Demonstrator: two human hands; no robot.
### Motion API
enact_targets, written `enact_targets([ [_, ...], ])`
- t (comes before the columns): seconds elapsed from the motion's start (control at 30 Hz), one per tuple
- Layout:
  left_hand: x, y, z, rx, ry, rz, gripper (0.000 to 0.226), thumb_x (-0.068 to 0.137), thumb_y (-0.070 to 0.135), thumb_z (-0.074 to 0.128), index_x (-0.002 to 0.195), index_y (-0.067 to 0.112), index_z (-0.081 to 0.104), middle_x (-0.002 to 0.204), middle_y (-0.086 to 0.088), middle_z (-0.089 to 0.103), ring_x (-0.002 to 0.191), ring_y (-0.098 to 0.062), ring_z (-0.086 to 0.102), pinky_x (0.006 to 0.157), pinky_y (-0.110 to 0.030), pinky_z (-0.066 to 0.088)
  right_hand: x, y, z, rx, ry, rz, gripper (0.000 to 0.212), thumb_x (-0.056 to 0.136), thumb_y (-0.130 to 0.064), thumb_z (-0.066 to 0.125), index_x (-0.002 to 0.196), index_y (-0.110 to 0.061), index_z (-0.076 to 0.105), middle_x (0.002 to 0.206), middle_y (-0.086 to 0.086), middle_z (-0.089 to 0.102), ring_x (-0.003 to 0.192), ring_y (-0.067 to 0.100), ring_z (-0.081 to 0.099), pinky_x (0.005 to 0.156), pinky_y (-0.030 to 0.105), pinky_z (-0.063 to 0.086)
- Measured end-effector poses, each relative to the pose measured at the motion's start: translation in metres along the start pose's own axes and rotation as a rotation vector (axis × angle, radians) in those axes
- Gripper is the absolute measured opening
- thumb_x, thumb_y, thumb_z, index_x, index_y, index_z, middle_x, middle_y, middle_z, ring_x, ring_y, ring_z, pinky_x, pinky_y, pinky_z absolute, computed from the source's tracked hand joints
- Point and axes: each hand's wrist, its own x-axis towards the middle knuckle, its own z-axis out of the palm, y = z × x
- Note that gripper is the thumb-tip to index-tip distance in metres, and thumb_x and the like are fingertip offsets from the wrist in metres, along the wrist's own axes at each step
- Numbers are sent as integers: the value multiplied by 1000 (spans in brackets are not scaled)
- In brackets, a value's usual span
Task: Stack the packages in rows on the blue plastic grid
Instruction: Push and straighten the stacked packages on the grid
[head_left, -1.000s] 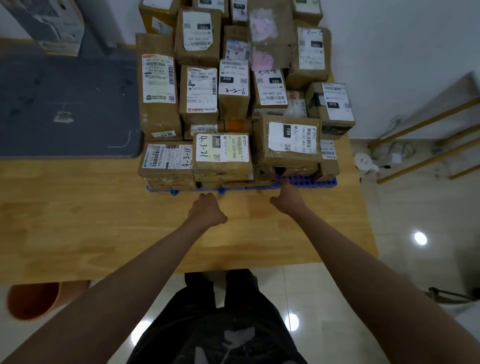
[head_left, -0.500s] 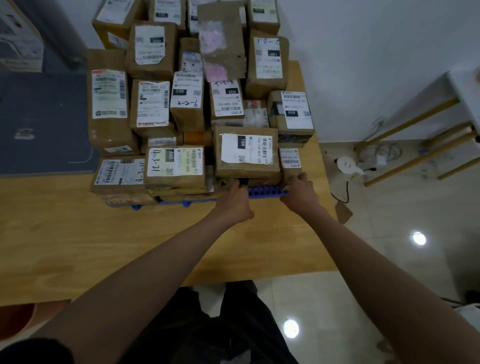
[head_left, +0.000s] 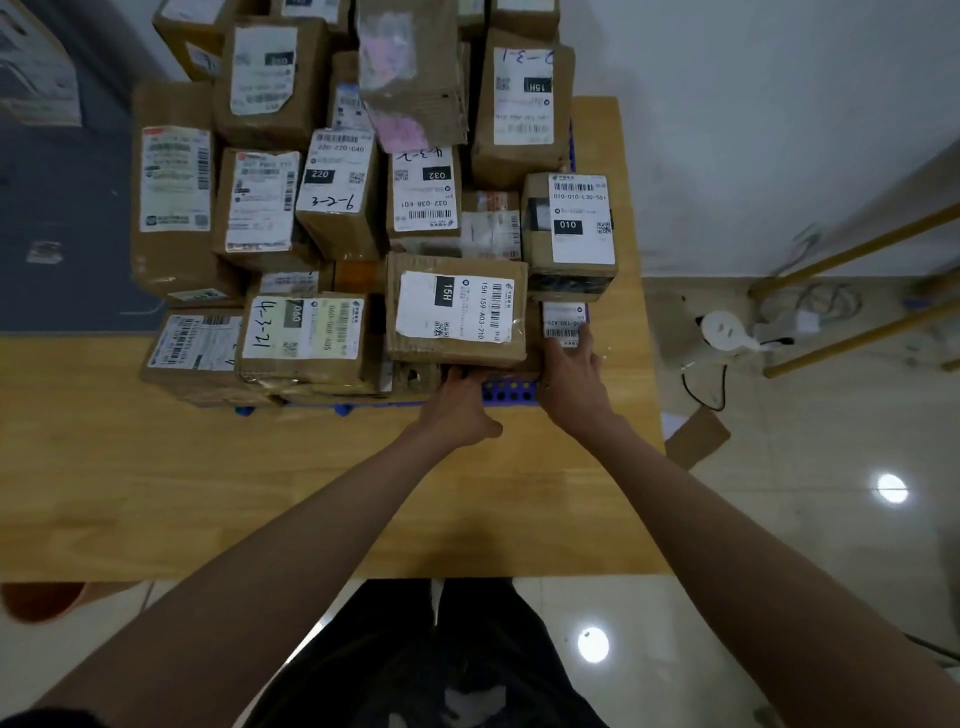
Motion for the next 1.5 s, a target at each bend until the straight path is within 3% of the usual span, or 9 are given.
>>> enact_targets([
  [0.27,8,-2,5,-60,26,-6,82,71,27,81,142,18,41,147,-8,34,130,-26,41,93,-33,42,-2,-2,2,-72,44,-17,70,88,-10,64,148,-22,29,160,18,-13,143,47,8,96,58,47],
  [0.47,9,-4,3,-71,22,3,80,71,29,81,140,16,44,145,-7,36,129,-25,41,95,-33,43,-4,-7,2,-123,47,2,76,86,-10,66,149,-23,25,160,18,-13,143,47,7,99,60,44],
  [0.87,10,-8,1,-102,24,36,77,71,28,81,140,18,47,144,-6,40,129,-24,41,95,-33,42,-7,-20,-4,-163,17,72,60,90,-4,63,141,-10,32,159,20,-20,144,53,-1,103,65,38],
  [0.97,9,-11,1,-102,21,35,77,70,29,81,139,19,47,143,-6,41,129,-24,41,96,-33,42,-7,-21,-4,-158,18,74,60,90,-3,63,142,-11,33,159,20,-21,144,53,-2,104,66,36],
  [1.17,8,-15,3,-140,47,28,76,69,32,82,137,19,49,141,-5,46,126,-24,45,89,-30,41,-8,-25,-3,-130,3,123,43,89,-6,66,129,-10,52,160,19,-17,144,49,1,106,62,36],
  [1.5,0,-24,3,-159,26,22,78,66,33,84,135,15,52,138,-4,51,123,-22,49,86,-27,42,-20,-24,-1,-95,-14,100,37,89,-15,67,125,-15,57,160,16,-21,144,50,-2,109,63,30],
])
